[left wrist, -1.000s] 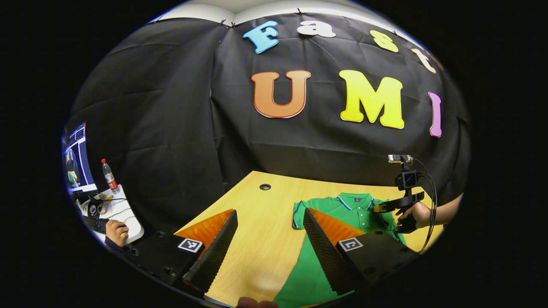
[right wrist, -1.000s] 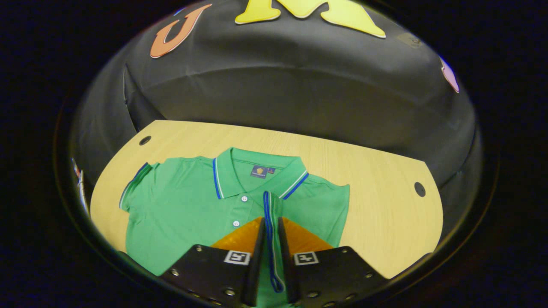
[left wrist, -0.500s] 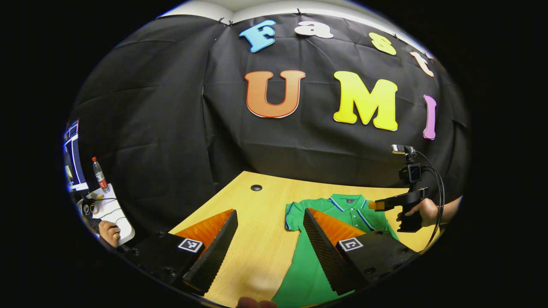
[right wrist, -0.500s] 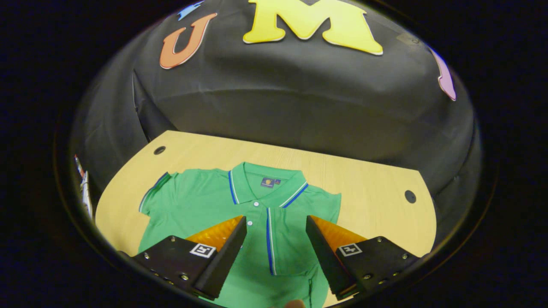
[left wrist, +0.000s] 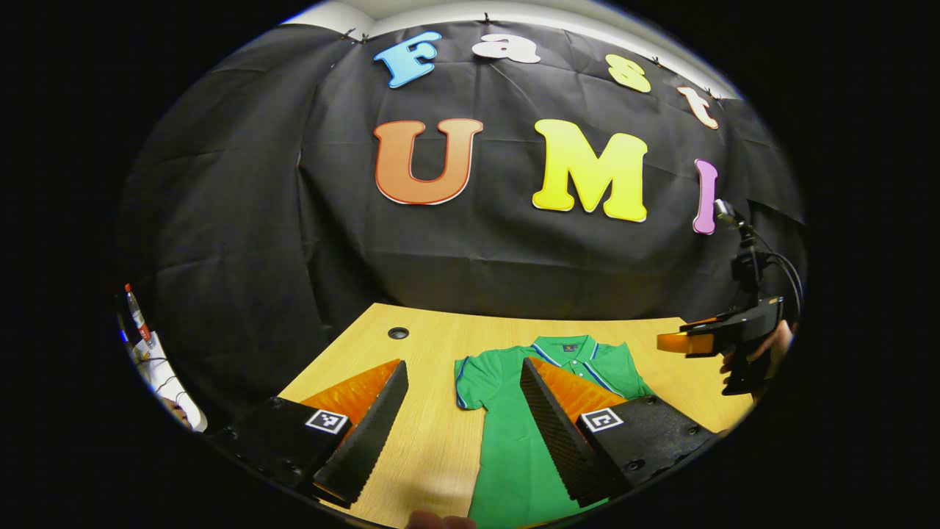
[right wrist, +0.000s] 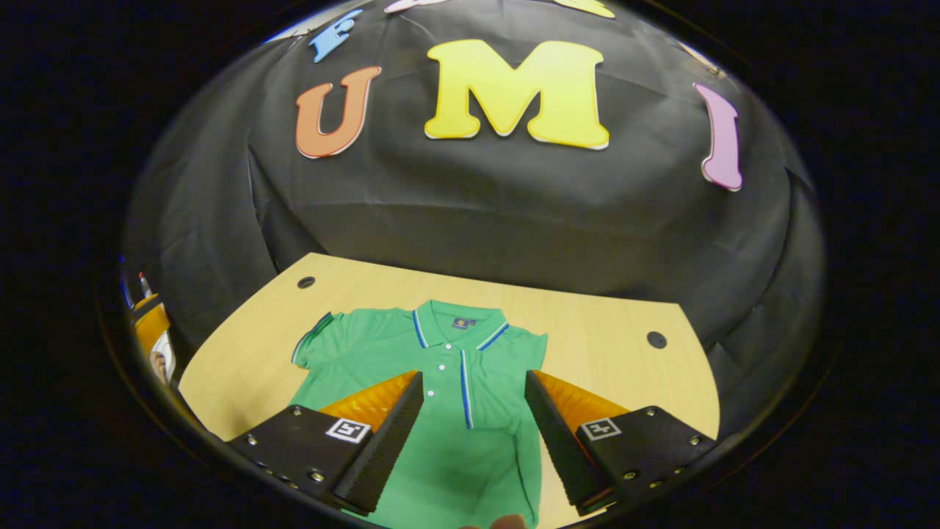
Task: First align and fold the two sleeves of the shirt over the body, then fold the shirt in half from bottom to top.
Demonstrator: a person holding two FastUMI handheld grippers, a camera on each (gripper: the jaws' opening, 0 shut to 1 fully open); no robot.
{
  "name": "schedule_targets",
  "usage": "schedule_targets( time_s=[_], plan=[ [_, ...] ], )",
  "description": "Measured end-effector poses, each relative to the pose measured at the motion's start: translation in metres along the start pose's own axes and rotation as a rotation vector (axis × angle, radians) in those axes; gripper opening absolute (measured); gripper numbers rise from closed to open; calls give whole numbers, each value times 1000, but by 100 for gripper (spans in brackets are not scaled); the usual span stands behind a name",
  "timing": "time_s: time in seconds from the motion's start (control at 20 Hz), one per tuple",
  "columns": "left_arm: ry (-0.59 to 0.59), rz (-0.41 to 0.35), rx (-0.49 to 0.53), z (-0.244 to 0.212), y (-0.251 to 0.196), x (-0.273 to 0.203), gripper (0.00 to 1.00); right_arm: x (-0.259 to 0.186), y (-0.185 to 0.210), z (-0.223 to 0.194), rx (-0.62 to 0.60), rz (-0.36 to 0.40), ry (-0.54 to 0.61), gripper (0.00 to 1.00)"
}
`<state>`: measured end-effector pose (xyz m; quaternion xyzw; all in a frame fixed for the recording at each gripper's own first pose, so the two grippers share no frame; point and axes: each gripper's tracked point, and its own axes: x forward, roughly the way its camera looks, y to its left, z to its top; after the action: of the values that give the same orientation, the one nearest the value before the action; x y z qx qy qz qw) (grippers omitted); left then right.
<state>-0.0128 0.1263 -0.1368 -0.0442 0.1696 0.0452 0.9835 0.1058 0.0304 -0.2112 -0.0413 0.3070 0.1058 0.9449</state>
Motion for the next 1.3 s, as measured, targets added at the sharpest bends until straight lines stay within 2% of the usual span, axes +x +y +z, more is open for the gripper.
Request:
schedule_targets(
  time_s=[0.15,0.25,0.5,0.55,0.75,0.85,1.3],
  plan=[
    [12,-54,-8,-1,-2,24,99,-50,-6,6,-29,-7,-48,88],
    [6,-72,-2,1,1,40,99,-79,-9,9,-3,0,-71,88],
    [15,-129,-10,-4,10,81,99,-131,-41,9,55,-66,-100,88],
    [17,-135,-1,-7,12,92,99,-139,-45,8,73,-70,-109,92],
    [78,-181,41,-34,11,134,98,-160,-71,-15,122,-132,-86,84],
    [109,-193,74,-48,11,153,98,-169,-81,-27,140,-159,-70,88],
    [222,-215,133,-113,14,231,98,-200,-96,-81,230,-247,20,88]
  ],
)
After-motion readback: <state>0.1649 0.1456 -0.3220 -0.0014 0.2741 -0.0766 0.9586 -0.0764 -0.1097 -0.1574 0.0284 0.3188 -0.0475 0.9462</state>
